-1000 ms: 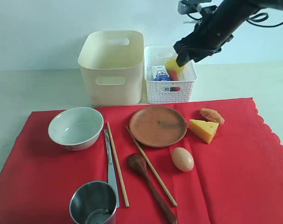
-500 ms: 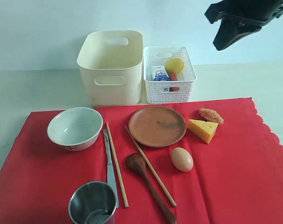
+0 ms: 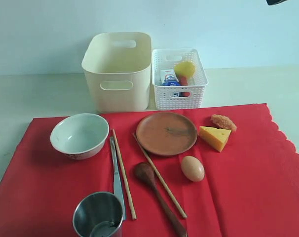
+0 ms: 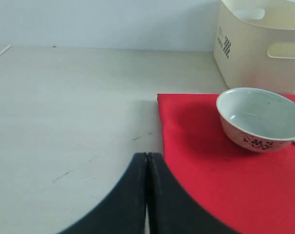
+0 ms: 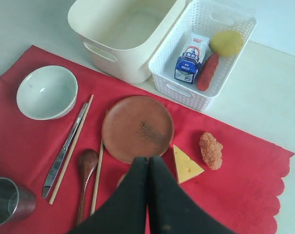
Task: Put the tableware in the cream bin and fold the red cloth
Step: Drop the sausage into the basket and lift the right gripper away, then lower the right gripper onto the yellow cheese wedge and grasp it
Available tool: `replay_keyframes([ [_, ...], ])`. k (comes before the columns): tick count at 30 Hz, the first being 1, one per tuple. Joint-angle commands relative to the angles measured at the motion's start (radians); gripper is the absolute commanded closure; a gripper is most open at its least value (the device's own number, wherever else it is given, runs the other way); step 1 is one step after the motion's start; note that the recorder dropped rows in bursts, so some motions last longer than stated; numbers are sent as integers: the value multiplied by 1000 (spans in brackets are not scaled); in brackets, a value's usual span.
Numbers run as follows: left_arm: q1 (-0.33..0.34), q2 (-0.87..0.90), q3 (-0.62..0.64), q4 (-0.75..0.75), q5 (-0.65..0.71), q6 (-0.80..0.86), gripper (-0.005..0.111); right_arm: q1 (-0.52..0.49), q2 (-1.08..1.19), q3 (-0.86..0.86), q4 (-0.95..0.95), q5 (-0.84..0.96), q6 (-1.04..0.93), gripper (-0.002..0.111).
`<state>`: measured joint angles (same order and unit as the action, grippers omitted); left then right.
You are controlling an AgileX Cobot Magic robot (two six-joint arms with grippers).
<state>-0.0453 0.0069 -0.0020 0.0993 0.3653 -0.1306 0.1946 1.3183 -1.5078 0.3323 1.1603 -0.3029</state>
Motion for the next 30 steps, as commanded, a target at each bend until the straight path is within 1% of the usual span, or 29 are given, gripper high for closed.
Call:
replay_keyframes([
  [1, 1, -7, 2, -2, -8, 1, 107, 2, -10, 7, 9, -13, 0, 108],
  [18, 1, -7, 2, -2, -8, 1, 107, 2, -10, 7, 9, -18, -1, 108],
  [20, 1, -7, 2, -2, -8, 1, 107, 2, -10, 7, 11, -82, -1, 108],
  [21, 1, -7, 2, -2, -8, 1, 107, 2, -8, 7, 21, -129, 28, 108],
  [22, 1, -7, 2, -2, -8, 1, 107, 2, -8, 7, 47, -141, 75, 108],
  [25, 1, -7, 2, -2, -8, 1, 107, 2, 11, 7, 129, -189, 85, 108],
  [28, 1, -7, 2, -2, -8, 1, 107, 2, 48, 7, 163, -192, 85, 108],
  [30, 1, -7, 2, -2, -8, 1, 107, 2, 83, 7, 163, -155, 81, 108],
])
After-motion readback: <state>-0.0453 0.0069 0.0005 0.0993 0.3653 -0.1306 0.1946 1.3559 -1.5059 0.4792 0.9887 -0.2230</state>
